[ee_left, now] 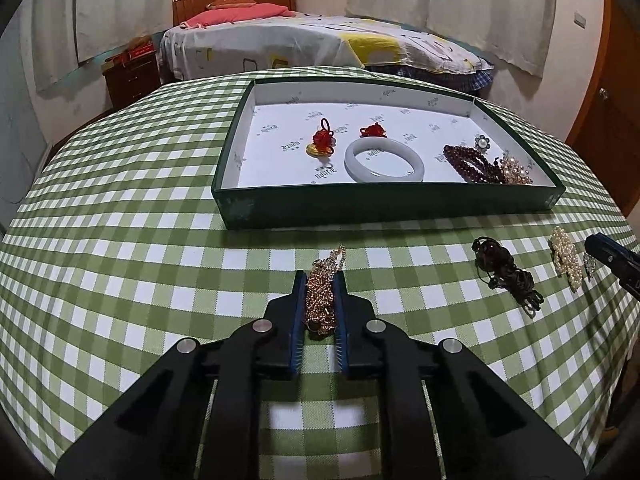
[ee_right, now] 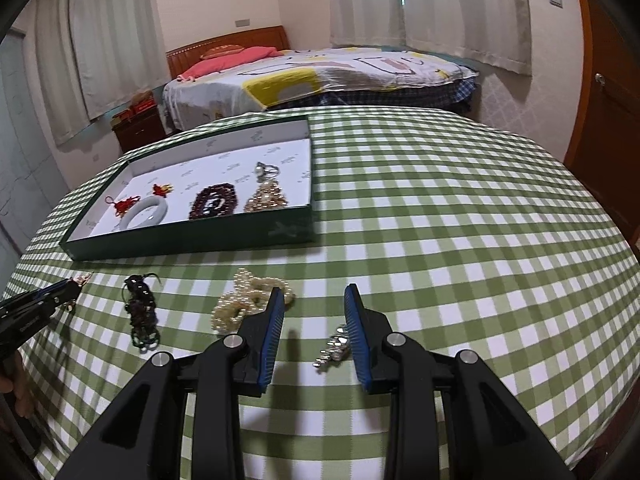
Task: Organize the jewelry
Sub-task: 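Grasp the silver rhinestone brooch with the right tool while the left tool holds the gold chain, then carry the gold chain and rhinestone brooch into the box and open both tools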
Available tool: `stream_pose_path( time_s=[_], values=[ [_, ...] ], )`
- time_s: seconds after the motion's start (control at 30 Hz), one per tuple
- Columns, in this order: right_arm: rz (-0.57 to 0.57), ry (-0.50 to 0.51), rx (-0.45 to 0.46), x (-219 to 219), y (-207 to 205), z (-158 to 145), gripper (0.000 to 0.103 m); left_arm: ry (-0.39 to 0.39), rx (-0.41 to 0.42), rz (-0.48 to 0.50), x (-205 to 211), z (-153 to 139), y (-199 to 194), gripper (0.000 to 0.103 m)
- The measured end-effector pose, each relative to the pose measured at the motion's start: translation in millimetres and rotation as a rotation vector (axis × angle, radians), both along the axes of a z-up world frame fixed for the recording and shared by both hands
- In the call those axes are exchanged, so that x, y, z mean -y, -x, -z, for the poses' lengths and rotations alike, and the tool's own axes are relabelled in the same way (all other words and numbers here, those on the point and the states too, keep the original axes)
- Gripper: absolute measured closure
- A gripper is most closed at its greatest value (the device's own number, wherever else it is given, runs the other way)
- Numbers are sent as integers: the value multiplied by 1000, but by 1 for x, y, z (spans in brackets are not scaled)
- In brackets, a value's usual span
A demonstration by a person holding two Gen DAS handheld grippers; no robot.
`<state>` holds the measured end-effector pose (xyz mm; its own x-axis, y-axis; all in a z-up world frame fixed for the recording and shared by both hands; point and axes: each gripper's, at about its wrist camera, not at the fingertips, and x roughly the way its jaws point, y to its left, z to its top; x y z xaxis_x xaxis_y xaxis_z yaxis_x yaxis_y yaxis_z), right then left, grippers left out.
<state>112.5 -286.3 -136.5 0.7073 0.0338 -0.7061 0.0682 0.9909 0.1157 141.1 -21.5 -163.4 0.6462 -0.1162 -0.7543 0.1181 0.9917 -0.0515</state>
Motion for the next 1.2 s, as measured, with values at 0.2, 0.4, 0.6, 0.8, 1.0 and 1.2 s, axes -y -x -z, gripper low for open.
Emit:
stream_pose_path(
  time_s=[0.2,0.4,0.6,0.8,1.0,1.2],
  values=[
    [38,11,-12,7,1,2,63,-1,1,-3,0,0,-1,90],
    [36,13,-58,6,2,13,63,1,2,-8,-2,-1,0,90],
    [19,26,-60,0,4,15,86,2,6,-13,-3,-1,-1,91],
    [-1,32,-53,-5,5,13,91,7,13,-20,-5,-4,0,92],
    [-9,30,-17,-7,9,3,91,16,33,-25,-7,-11,3,92],
    [-30,22,11,-11,9,-7,91,24,56,-20,-7,-22,9,92]
  ],
)
